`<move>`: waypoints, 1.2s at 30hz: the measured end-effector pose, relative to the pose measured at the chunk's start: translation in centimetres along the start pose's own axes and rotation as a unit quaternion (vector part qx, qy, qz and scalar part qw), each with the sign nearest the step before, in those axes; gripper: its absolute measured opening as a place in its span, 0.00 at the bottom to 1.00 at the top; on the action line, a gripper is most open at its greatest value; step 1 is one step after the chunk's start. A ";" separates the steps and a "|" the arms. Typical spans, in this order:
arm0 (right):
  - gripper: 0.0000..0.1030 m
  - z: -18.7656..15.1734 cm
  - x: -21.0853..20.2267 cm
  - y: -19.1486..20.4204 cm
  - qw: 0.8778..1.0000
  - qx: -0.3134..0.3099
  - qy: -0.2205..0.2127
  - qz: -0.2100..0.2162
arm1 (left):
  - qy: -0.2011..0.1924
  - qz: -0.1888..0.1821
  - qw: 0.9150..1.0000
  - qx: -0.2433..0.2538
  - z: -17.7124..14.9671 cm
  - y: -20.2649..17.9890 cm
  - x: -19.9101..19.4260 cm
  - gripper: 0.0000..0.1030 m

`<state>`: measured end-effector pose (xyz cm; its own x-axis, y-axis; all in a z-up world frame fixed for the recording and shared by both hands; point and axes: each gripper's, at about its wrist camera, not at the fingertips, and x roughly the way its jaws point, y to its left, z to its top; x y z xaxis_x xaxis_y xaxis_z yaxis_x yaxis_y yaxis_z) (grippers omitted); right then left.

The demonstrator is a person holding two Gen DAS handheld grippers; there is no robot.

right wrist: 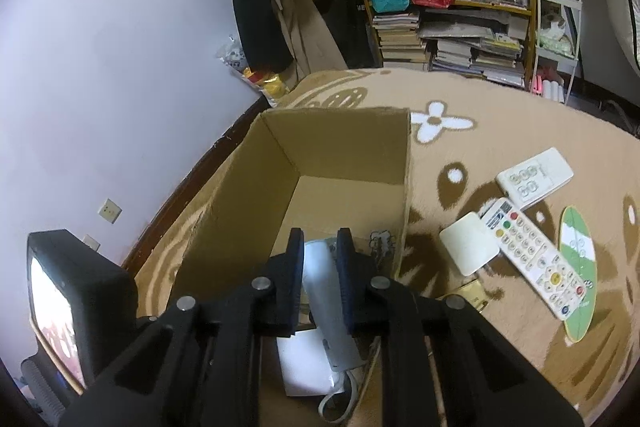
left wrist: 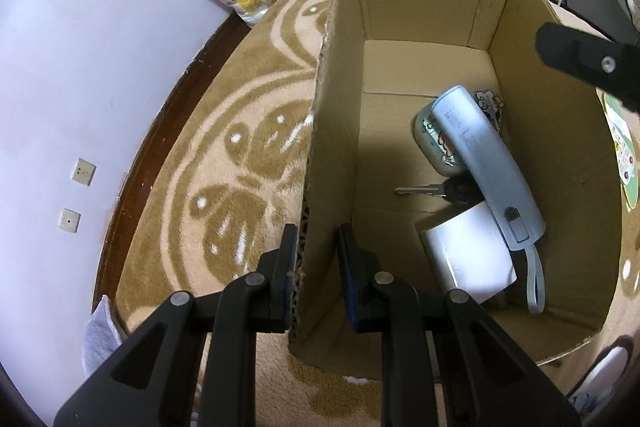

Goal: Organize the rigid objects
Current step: 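Carry the light blue flashlight over the box and release it inside, then return the right tool to the items and grasp the gold NFC card tag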

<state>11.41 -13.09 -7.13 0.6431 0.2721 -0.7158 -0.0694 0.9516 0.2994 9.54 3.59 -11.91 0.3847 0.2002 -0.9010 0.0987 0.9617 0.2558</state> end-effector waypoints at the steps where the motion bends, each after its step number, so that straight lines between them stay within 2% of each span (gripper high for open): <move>1: 0.17 0.2 -0.2 -0.1 1.000 0.000 -0.003 -0.002 | 0.001 -0.001 1.000 0.000 0.0 0.0 0.0 0.19; 7: 0.19 1.2 -1.6 -1.5 1.000 0.011 -0.020 -0.008 | 0.001 0.001 1.000 0.002 0.1 0.0 0.0 0.19; 13: 0.51 1.6 -2.3 -3.9 0.999 0.020 -0.025 -0.030 | 0.001 0.001 1.000 0.002 0.0 0.0 0.0 0.19; 16: 0.61 1.3 -2.1 -5.3 0.999 0.029 -0.018 -0.041 | 0.001 0.001 1.000 0.002 0.1 0.0 0.0 0.19; 20: 0.87 0.6 -1.7 -7.0 0.998 0.042 -0.008 -0.049 | 0.001 0.001 1.000 0.002 0.1 0.0 0.0 0.19; 23: 0.92 -0.2 -1.2 -7.8 0.997 0.047 0.004 -0.061 | 0.001 0.002 1.000 0.003 0.1 0.0 0.0 0.19; 36: 0.92 -3.6 2.0 -10.7 0.992 0.069 0.056 -0.086 | 0.002 0.001 1.000 0.001 0.0 0.0 0.3 0.19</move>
<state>10.75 -22.21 -14.05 0.5472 0.1283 -0.8271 0.1452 0.9587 0.2447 9.69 3.68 -12.14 0.3808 0.2023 -0.9023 0.1007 0.9609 0.2579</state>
